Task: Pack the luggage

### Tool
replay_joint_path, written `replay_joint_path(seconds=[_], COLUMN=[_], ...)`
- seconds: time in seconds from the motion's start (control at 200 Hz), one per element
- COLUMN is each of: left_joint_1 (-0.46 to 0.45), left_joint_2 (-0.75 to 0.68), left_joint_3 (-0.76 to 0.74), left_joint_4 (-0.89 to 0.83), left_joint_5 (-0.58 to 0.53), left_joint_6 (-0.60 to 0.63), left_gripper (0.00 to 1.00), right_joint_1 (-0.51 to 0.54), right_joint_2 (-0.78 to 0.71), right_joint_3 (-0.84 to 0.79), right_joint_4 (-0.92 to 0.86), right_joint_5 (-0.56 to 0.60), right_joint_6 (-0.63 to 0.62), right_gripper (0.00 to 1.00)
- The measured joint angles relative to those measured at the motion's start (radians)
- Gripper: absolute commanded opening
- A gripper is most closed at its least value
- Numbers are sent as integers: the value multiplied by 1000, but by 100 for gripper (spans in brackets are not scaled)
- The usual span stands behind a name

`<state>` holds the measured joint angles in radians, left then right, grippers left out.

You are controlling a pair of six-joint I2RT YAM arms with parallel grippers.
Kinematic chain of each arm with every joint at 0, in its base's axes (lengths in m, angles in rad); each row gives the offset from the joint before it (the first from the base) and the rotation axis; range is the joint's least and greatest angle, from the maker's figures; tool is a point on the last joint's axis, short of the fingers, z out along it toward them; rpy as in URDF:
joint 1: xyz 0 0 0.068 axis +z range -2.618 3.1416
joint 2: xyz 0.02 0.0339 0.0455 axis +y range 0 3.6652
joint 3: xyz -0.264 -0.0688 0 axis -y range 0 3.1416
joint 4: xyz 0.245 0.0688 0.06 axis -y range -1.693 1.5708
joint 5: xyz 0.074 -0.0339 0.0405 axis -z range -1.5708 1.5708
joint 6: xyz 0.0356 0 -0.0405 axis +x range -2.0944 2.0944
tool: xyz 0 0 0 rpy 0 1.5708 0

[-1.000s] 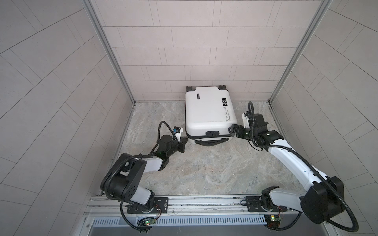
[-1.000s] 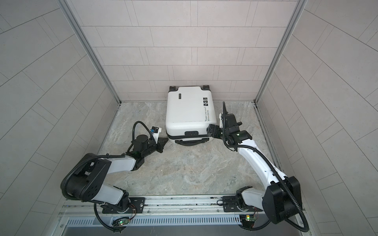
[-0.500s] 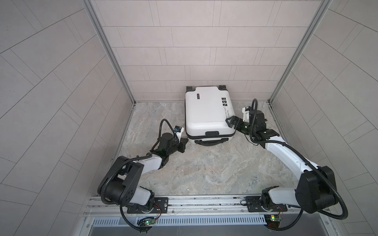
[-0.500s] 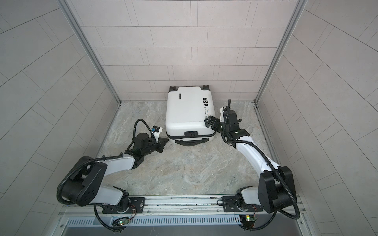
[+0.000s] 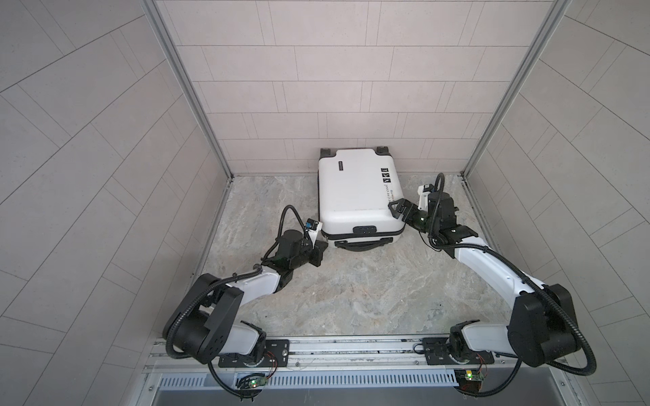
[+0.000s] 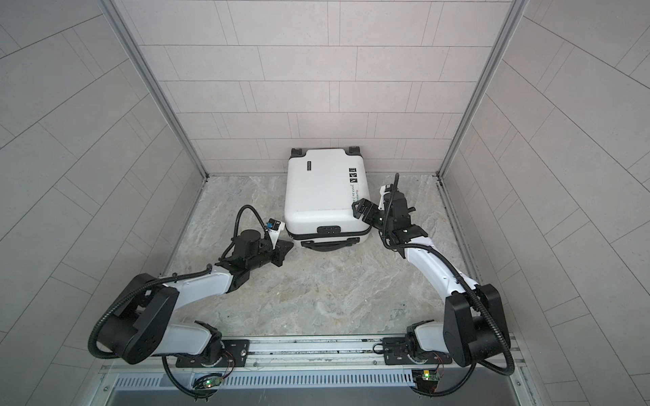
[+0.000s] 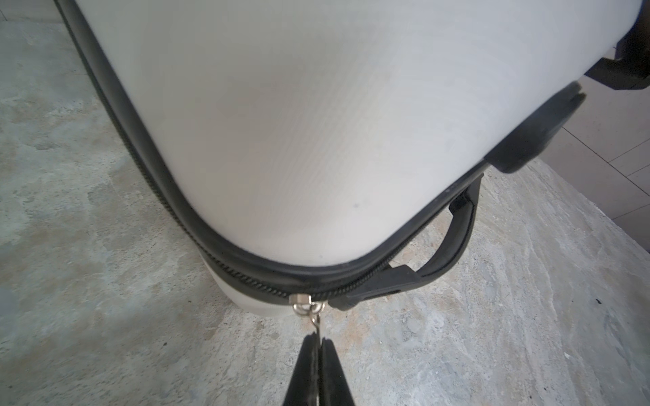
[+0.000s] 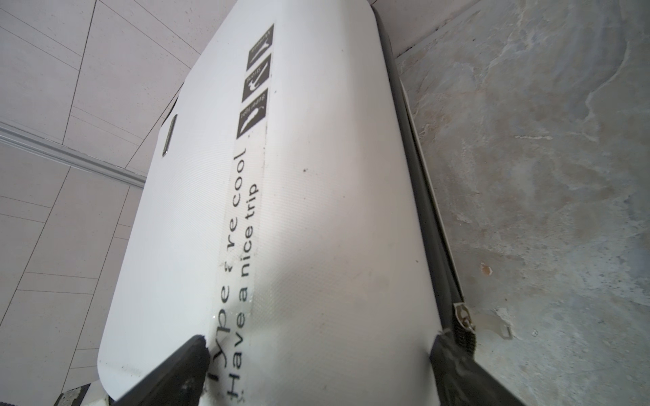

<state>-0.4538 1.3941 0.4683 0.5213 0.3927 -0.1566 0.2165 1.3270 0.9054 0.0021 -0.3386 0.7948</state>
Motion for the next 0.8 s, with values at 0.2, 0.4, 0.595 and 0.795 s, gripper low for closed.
replay_joint_path(seconds=[0.2,0.4,0.595,0.795], left_joint_1=[-26,-59,-96,-140], left_joint_2=[0,0,0,0], left_joint_3=[6,26,37,45], left_joint_4=[-10,-38,-54,-65], left_joint_5=[-35,-61,-89,-97], left_joint_6=[-2,-4,-10,-11], left_gripper=[0,0,0,0], right_joint_1=[9,12,12,12], right_joint_2=[1,1,1,3], right_joint_3=[-6,-9,-10,-10], right_joint_4=[16,25,27,36], right_joint_5=[24,33,35,57], right_joint_6=[11,14,16,15], right_gripper=[100,100,100,100])
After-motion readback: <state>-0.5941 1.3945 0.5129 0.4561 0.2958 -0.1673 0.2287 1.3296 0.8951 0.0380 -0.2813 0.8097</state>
